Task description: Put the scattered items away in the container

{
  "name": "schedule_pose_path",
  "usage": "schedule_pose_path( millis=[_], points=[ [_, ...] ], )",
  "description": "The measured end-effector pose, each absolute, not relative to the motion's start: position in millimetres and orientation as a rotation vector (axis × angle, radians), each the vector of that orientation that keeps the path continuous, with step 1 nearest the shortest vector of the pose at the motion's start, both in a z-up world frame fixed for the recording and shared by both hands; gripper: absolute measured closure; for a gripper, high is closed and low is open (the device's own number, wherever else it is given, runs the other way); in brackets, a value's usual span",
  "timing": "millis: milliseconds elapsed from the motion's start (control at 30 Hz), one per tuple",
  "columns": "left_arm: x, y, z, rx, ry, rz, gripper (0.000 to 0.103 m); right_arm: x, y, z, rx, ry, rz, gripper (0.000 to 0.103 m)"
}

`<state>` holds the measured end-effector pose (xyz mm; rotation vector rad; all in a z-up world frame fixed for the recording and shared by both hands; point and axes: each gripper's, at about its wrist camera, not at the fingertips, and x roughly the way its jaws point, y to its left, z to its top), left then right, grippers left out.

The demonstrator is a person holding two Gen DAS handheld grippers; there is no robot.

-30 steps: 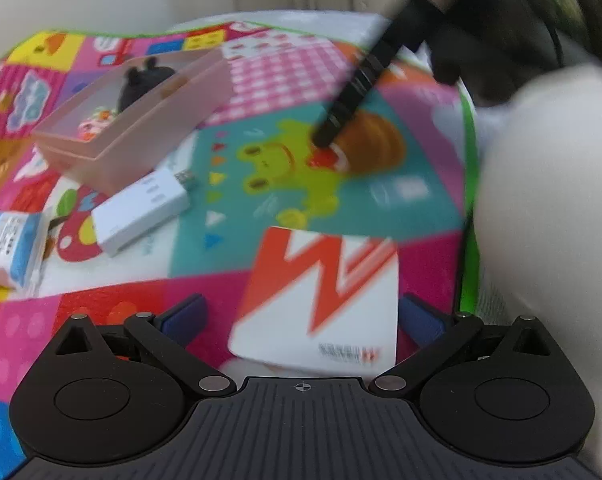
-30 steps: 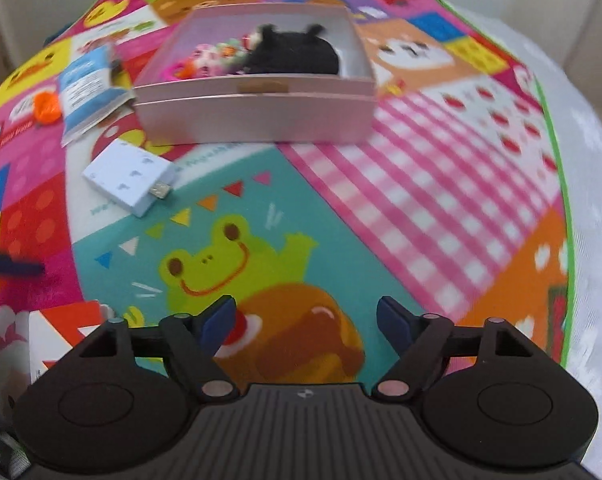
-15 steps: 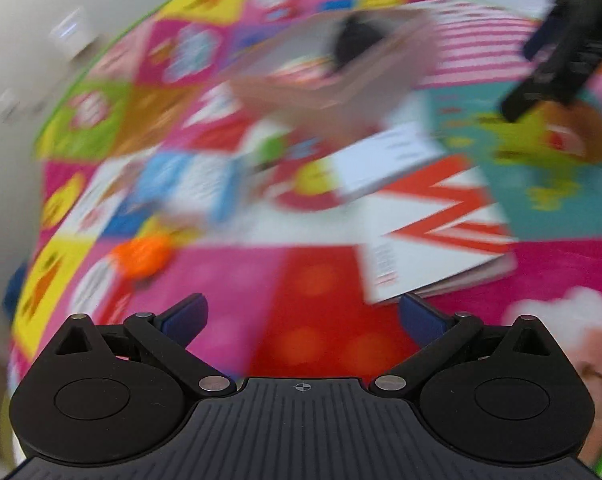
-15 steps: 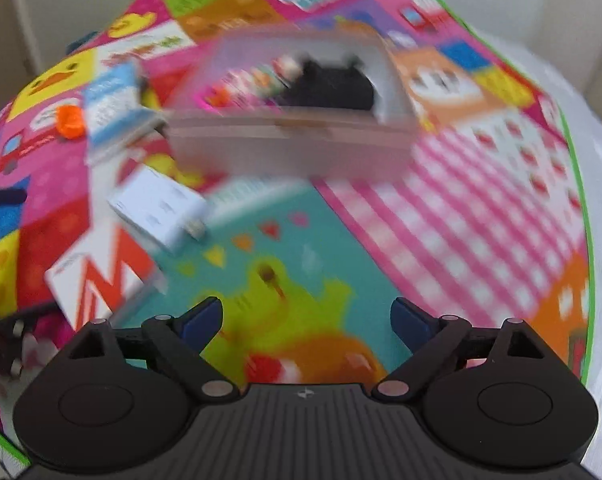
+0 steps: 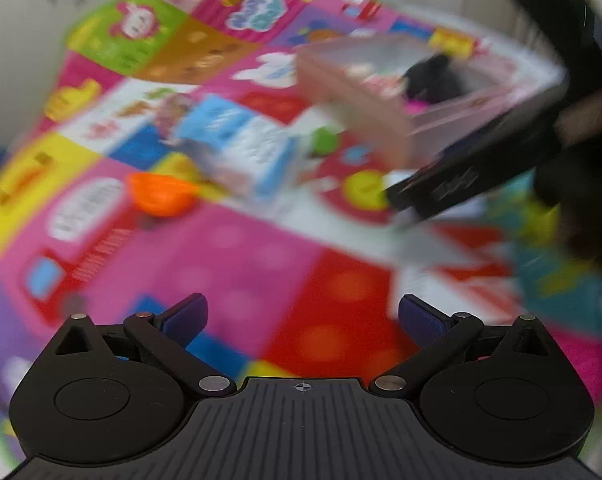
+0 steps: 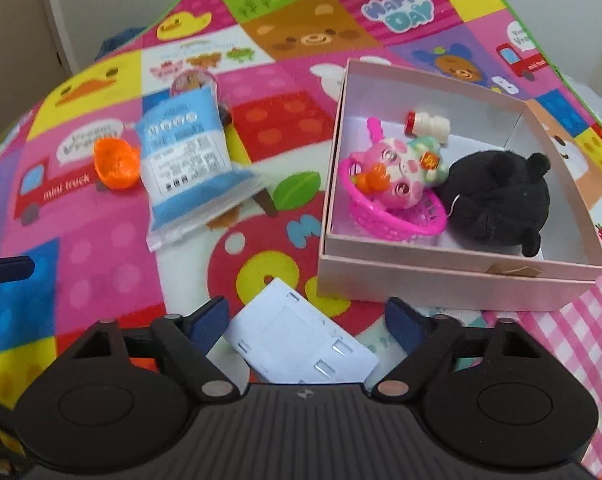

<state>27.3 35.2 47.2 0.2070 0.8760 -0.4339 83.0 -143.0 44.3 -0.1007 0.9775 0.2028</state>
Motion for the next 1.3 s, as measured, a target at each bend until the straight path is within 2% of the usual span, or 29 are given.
schedule_pose_path(
  millis=[33, 133, 367, 500, 733, 933, 1067, 1167, 1300],
  points=[
    [25, 33, 50, 0.157, 0.879, -0.493, 0.000, 81, -146, 45, -0.090, 0.983, 0.219, 0.042],
    [14, 12, 51, 0.158, 0.861, -0.621, 0.000, 70, -158, 48, -0.104, 1.000, 0.225, 0.049],
    [-17, -34, 25, 0.566, 0.731, -0.603, 0.000, 40, -192, 49, -0.104, 1.045, 0.221, 0.049],
    [-7, -26, 27, 0.544, 0.740, -0.522, 0.000, 28, -193, 50, -0.127, 1.038, 0.226, 0.047],
    [20, -1, 28, 0.478, 0.789, -0.349, 0.000, 18, -194, 53, -0.163, 1.032, 0.200, 0.036],
    [26, 6, 31, 0.566, 0.763, -0.230, 0.000, 15, -175, 56, -0.339, 0.969, 0.190, 0.036],
    [33, 30, 52, 0.405, 0.780, -0.224, 0.000, 11, -152, 48, -0.519, 0.933, 0.210, 0.037],
    [23, 31, 61, 0.254, 0.824, -0.434, 0.000, 16, -150, 50, -0.512, 0.929, 0.215, 0.037],
    [-6, -13, 47, 0.444, 0.773, -0.648, 0.000, 29, -157, 53, -0.448, 0.952, 0.183, 0.037]
  ],
)
